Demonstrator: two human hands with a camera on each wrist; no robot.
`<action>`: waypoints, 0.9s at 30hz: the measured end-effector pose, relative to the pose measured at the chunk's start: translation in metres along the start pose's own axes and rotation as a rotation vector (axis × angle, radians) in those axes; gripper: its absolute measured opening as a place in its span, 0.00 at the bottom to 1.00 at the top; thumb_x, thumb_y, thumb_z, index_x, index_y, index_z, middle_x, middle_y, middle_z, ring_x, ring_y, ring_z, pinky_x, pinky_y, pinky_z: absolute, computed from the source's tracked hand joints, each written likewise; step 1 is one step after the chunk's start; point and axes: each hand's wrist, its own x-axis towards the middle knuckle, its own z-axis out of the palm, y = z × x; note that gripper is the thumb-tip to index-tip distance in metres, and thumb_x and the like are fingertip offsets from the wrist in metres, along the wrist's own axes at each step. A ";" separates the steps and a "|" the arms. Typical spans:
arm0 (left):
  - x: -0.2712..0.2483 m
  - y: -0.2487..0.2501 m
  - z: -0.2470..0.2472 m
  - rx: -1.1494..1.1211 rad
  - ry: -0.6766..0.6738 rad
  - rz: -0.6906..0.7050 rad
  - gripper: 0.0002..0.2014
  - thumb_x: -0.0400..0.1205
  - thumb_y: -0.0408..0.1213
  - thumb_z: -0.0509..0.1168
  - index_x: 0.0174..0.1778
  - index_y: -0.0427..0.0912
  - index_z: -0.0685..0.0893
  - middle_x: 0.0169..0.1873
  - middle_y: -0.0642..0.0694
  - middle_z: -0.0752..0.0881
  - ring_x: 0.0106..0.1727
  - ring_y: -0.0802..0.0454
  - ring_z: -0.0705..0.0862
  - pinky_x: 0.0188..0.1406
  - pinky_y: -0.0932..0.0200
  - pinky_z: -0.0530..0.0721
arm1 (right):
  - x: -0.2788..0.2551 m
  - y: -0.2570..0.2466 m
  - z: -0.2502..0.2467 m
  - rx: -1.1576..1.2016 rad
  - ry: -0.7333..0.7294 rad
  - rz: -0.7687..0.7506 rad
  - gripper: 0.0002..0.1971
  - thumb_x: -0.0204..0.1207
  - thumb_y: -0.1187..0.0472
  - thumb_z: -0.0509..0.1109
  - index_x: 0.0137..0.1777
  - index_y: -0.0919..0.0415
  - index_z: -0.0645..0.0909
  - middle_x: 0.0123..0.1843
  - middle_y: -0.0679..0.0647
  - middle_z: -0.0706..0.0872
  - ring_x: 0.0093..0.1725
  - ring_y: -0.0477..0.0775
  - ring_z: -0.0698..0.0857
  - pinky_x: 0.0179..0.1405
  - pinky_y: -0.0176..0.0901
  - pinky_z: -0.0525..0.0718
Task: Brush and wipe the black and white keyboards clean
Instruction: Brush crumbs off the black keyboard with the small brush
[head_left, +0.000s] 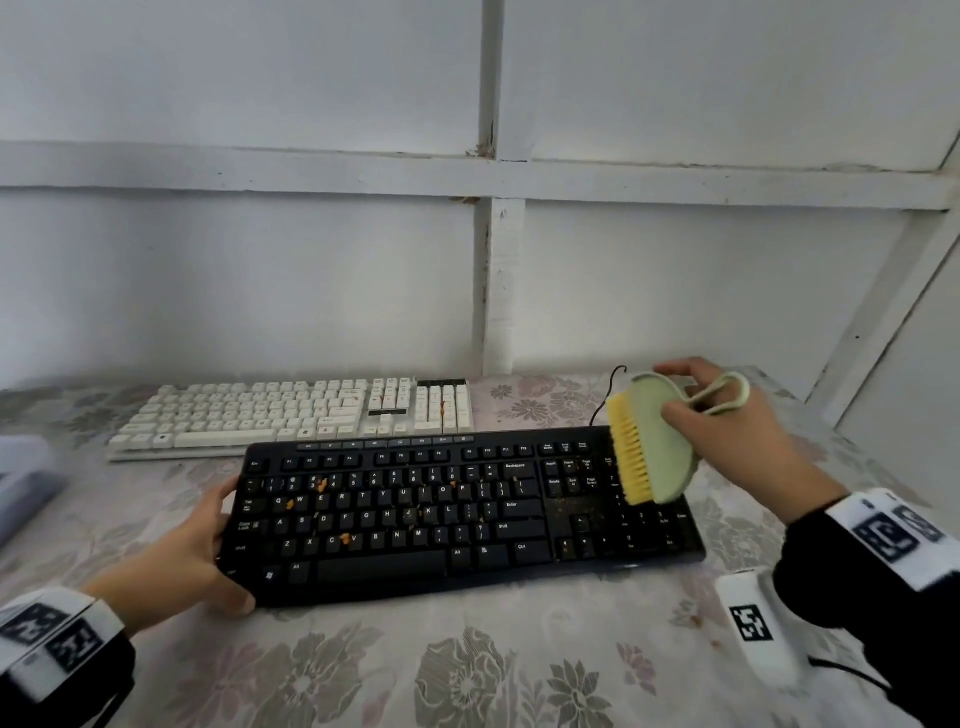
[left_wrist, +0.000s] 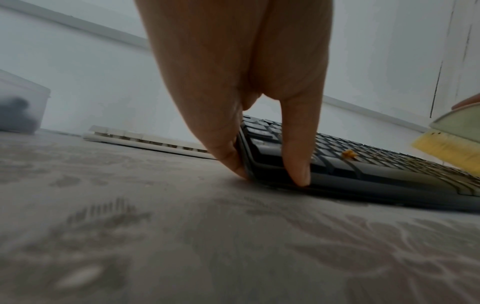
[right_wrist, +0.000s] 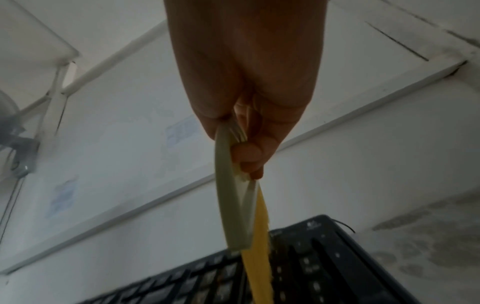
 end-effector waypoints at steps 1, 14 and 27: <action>0.000 0.000 0.000 -0.002 -0.002 0.000 0.68 0.37 0.27 0.76 0.77 0.57 0.55 0.56 0.40 0.83 0.56 0.44 0.84 0.45 0.50 0.83 | -0.002 0.001 0.003 -0.027 -0.022 0.006 0.16 0.76 0.67 0.65 0.56 0.46 0.79 0.44 0.51 0.86 0.37 0.48 0.84 0.26 0.38 0.81; -0.001 0.001 0.000 0.005 0.009 -0.021 0.65 0.37 0.27 0.76 0.71 0.63 0.55 0.55 0.39 0.83 0.56 0.42 0.84 0.47 0.46 0.83 | -0.011 -0.014 -0.005 -0.078 -0.013 0.005 0.13 0.74 0.68 0.67 0.54 0.51 0.83 0.47 0.52 0.85 0.38 0.46 0.81 0.29 0.35 0.75; 0.000 0.002 0.002 -0.004 0.020 -0.016 0.64 0.36 0.27 0.75 0.70 0.61 0.57 0.54 0.39 0.83 0.56 0.42 0.83 0.47 0.46 0.82 | -0.040 0.005 0.014 -0.164 -0.166 -0.006 0.14 0.74 0.68 0.68 0.54 0.49 0.82 0.45 0.46 0.86 0.42 0.46 0.85 0.30 0.33 0.80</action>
